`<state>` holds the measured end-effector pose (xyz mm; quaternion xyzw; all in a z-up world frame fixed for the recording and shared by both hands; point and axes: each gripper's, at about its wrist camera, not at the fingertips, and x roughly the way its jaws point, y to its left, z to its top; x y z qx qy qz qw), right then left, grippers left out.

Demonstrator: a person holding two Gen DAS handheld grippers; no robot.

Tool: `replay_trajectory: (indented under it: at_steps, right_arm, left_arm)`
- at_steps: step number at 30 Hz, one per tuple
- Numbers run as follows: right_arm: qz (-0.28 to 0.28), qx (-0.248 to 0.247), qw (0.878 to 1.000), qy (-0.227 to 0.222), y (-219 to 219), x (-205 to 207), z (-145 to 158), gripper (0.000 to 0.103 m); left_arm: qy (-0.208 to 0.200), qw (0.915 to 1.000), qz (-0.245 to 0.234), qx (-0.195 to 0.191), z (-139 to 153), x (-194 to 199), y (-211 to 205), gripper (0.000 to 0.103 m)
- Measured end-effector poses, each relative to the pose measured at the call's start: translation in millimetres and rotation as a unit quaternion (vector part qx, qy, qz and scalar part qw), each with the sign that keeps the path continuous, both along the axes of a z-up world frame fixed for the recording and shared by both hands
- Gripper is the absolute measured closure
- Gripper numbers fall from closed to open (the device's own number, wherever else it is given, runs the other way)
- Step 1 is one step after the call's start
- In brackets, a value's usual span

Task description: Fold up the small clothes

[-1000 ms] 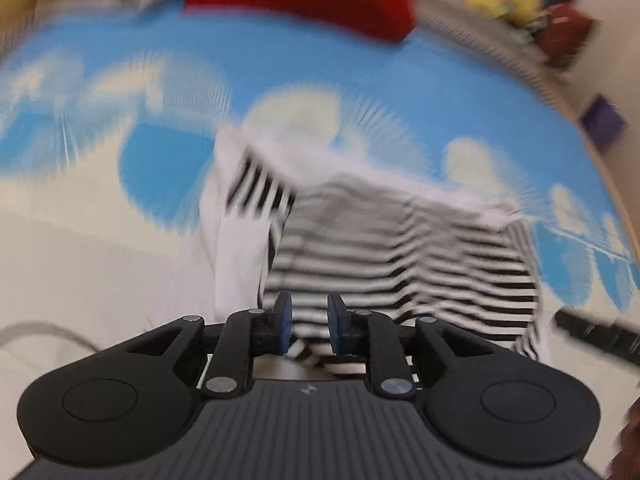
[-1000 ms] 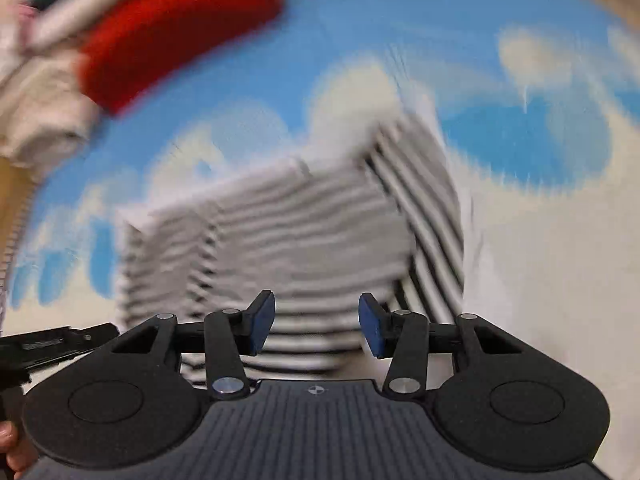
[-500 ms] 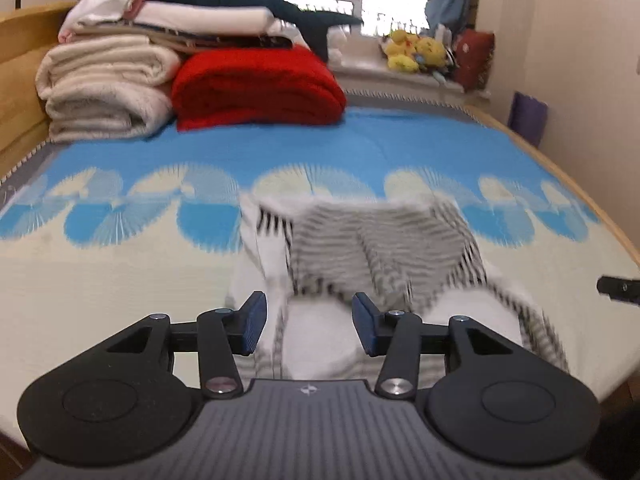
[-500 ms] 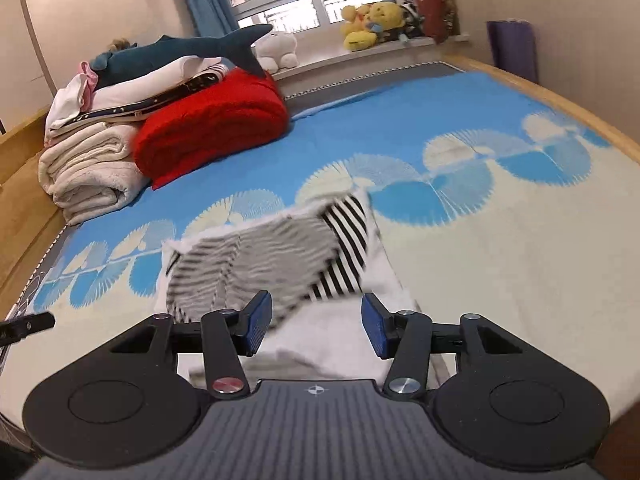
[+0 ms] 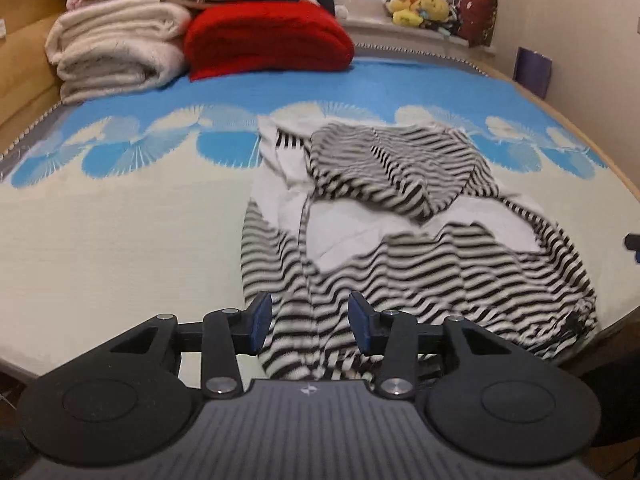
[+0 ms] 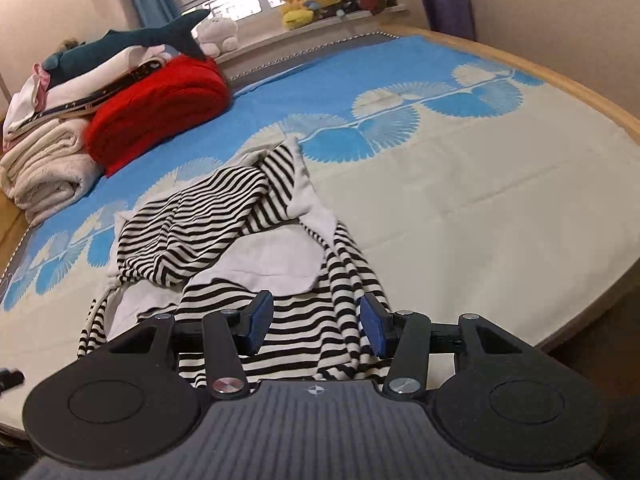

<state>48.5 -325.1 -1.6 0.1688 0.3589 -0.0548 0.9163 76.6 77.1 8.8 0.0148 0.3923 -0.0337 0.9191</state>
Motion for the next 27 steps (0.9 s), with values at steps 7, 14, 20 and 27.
replay_trajectory:
  at_steps: [7, 14, 20, 27]
  right_arm:
    - [0.017, -0.031, 0.999, -0.011, 5, 5, 4, 0.053]
    - [0.032, -0.04, 0.998, 0.032, 4, 26, -48, 0.056]
    - [0.029, 0.0, 0.999, 0.028, -6, 37, -46, 0.057]
    - [0.006, 0.013, 0.999, 0.049, -16, 44, -56, 0.055]
  left_arm:
    - [0.026, 0.9989, 0.013, -0.035, -34, 9, 15, 0.066]
    - [0.033, 0.9931, 0.07, -0.088, -37, 33, 35, 0.066]
    - [0.053, 0.987, 0.108, -0.106, -44, 47, 47, 0.066]
    - [0.091, 0.9559, 0.171, -0.22, -59, 53, 80, 0.059]
